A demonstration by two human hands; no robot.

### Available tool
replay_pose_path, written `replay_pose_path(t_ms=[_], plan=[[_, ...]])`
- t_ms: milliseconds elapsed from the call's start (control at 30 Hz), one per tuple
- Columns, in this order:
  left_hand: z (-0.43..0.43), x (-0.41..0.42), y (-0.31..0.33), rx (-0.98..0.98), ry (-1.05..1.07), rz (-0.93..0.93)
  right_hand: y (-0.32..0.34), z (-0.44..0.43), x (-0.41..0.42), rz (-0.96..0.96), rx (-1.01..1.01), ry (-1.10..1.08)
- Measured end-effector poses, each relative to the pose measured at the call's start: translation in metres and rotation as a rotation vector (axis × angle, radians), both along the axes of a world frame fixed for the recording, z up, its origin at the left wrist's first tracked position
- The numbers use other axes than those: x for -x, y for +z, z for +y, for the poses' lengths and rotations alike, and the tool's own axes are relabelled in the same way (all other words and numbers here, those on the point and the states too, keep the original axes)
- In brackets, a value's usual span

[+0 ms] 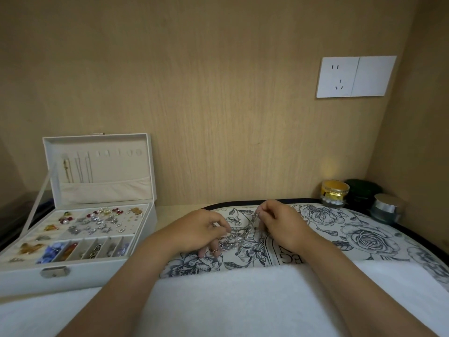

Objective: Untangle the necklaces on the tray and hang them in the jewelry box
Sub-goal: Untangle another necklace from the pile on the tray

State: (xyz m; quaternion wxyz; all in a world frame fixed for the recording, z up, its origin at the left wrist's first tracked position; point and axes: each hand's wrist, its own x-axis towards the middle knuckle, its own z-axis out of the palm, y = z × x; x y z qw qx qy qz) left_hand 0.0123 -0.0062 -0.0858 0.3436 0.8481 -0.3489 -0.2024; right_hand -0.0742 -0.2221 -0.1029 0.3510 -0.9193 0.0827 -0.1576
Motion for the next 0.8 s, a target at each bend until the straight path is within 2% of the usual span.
replay_pose_path(t_ms=[100,167,267,400,600,800], plan=[[-0.005,-0.006,-0.007,-0.026,0.083,-0.268,0.001,0.004,0.002,0.040,-0.123,0.077],[-0.007,-0.006,-0.008,-0.077,0.109,-0.463,0.002,0.005,0.004,0.071,-0.116,0.108],[-0.013,-0.002,-0.013,-0.100,0.106,-0.607,0.002,0.003,0.004,0.090,-0.087,0.123],[-0.033,0.000,-0.015,-0.010,0.062,-0.556,0.002,-0.002,0.004,0.110,-0.059,0.159],[-0.058,-0.005,-0.010,-0.091,-0.166,-0.477,0.005,-0.012,0.006,0.148,-0.011,0.161],[-0.056,-0.009,-0.016,-0.021,-0.069,-0.397,0.007,-0.024,0.007,0.222,0.088,0.128]])
